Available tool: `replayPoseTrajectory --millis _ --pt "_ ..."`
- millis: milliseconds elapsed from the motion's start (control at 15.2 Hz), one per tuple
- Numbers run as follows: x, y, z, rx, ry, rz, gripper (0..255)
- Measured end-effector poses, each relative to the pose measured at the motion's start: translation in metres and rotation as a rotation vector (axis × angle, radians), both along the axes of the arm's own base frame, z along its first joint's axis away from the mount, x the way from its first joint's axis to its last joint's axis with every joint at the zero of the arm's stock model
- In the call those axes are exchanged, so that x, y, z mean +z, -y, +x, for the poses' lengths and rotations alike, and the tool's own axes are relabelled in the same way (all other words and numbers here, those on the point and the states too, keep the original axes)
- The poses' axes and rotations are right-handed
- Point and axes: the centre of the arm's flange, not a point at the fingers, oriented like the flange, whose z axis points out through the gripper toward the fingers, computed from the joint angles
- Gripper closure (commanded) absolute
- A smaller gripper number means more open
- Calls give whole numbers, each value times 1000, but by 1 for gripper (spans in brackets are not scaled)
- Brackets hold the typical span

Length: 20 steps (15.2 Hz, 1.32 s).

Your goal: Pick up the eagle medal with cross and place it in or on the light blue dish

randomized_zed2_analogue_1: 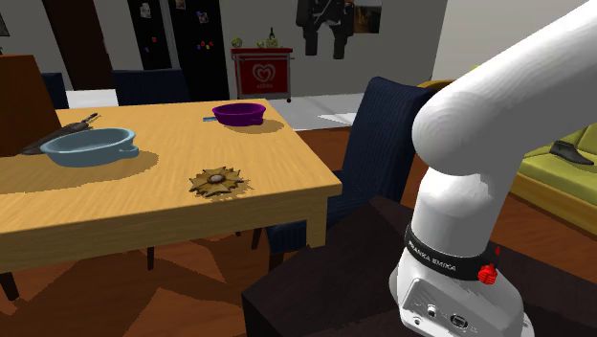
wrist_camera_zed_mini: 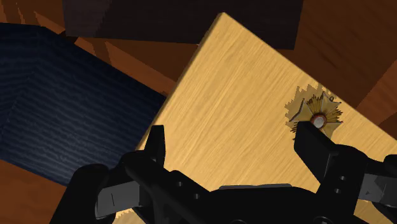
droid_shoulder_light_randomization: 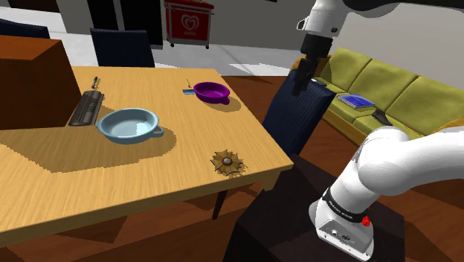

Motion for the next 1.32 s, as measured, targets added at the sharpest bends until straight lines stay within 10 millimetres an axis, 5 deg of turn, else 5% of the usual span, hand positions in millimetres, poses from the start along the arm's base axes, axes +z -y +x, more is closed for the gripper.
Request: replayPoseTrajectory --millis 198,1320 --pt "-10 -12 2 11 6 -6 0" --pt "-142 -199 14 165 90 -98 0"
